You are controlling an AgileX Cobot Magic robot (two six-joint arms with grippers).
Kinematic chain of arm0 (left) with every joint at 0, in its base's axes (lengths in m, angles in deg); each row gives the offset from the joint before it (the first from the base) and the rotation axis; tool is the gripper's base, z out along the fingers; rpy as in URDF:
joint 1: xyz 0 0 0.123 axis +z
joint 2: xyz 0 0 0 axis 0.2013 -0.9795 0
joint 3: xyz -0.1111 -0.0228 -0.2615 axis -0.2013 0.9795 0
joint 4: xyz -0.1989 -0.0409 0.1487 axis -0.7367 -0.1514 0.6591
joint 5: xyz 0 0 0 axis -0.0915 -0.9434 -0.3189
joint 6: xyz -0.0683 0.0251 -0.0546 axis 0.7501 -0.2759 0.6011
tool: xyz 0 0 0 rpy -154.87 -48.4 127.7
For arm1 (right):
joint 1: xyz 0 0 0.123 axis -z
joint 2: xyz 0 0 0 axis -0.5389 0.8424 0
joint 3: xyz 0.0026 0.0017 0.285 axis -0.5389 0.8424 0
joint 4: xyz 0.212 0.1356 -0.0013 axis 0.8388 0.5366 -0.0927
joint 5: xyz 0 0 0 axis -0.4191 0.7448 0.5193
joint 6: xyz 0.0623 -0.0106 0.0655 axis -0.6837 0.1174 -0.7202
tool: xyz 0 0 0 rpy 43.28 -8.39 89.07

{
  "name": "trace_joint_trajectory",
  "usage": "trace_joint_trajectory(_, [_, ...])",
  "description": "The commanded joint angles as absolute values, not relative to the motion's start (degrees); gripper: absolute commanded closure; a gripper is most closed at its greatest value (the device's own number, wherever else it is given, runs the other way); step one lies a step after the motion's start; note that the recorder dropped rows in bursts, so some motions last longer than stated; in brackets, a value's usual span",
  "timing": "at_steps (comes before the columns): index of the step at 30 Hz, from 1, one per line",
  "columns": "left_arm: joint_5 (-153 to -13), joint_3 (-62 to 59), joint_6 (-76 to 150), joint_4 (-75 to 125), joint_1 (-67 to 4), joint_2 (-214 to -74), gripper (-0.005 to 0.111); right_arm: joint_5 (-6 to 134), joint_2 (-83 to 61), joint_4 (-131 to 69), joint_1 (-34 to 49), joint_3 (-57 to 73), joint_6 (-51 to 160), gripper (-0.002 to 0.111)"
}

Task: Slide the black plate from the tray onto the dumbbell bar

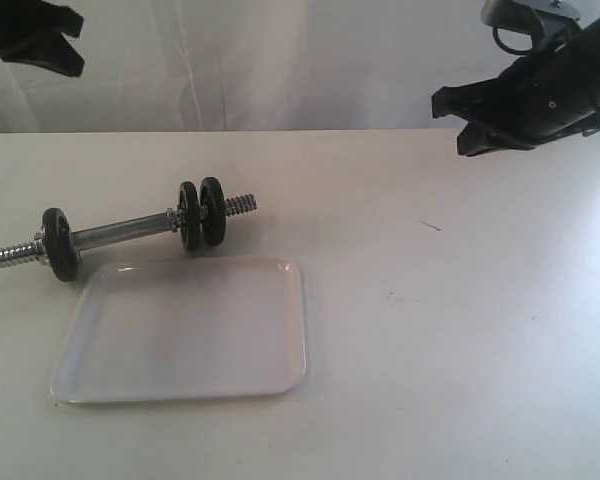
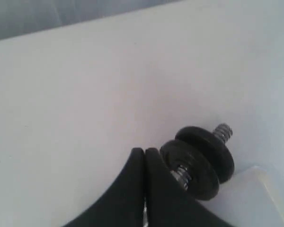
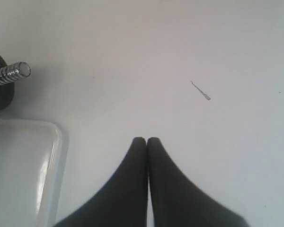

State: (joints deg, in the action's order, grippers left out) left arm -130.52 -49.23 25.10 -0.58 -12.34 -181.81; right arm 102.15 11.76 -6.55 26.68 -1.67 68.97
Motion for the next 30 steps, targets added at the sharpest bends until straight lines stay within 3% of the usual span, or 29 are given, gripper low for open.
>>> trace_joint_trajectory(1, [-124.83,-48.90,34.19,3.73,-12.11,-177.62,0.107,95.53,9.67,-7.11,26.98,2.78,66.11,0.108])
trace_joint_trajectory(13, [-92.56,-22.14,41.19,7.46,-12.11,-163.60,0.107,89.75,6.28,-5.43,26.98,5.30,65.37,0.108])
trace_joint_trajectory(17, [-105.82,-21.39,22.56,7.37,-12.11,-165.99,0.107,91.70,6.14,-4.00,26.98,5.30,65.37,0.108])
trace_joint_trajectory(21, [-125.29,-27.35,10.07,4.46,-12.29,-172.20,0.107,93.92,6.14,-3.29,26.65,5.30,65.37,0.108])
trace_joint_trajectory(25, [-135.05,-34.78,4.62,4.74,-12.96,-177.74,0.104,96.65,6.14,-2.87,25.61,5.30,65.77,0.108])
trace_joint_trajectory(28, [-139.10,-39.20,-0.33,7.94,-15.48,-180.96,0.086,99.26,5.92,-2.87,24.74,5.30,67.67,0.108])
trace_joint_trajectory(30, [-138.86,-41.29,-1.55,10.30,-17.93,-182.86,0.067,100.73,5.70,-2.73,24.34,5.30,67.97,0.108])
